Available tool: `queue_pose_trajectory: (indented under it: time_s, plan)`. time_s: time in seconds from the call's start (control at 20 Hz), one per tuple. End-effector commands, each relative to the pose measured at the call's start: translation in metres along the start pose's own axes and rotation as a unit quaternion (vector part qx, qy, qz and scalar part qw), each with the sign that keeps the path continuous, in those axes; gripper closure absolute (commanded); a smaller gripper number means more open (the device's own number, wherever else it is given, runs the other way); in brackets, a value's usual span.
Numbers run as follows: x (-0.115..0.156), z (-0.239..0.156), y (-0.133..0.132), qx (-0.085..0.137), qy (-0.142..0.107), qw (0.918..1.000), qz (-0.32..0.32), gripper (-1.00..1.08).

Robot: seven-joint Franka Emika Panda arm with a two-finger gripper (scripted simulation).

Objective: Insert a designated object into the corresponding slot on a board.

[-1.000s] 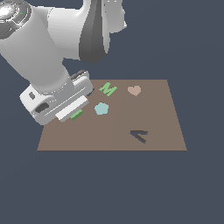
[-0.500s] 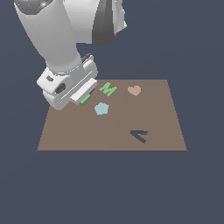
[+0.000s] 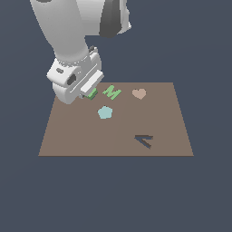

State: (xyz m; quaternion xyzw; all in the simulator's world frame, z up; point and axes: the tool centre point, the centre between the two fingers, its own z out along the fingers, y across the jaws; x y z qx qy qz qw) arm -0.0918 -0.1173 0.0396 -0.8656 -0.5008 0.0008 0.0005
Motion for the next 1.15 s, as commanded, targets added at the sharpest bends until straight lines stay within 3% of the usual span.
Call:
queue_pose_trajectory:
  time_s: [0.0,0.6,0.65,1.1]
  plan:
    - [-0.002,-0.001,-0.005,0.000,0.000,1.0000,-0.008,1.08]
    - [-0.004,0.009,-0.007,0.000,0.000,0.9999,-0.012,1.08]
    - [-0.004,0.009,-0.007,0.000,0.000,0.9999,-0.012,-0.92]
    - [-0.004,0.009,-0.007,0.000,0.000,0.9999,-0.012,-0.92]
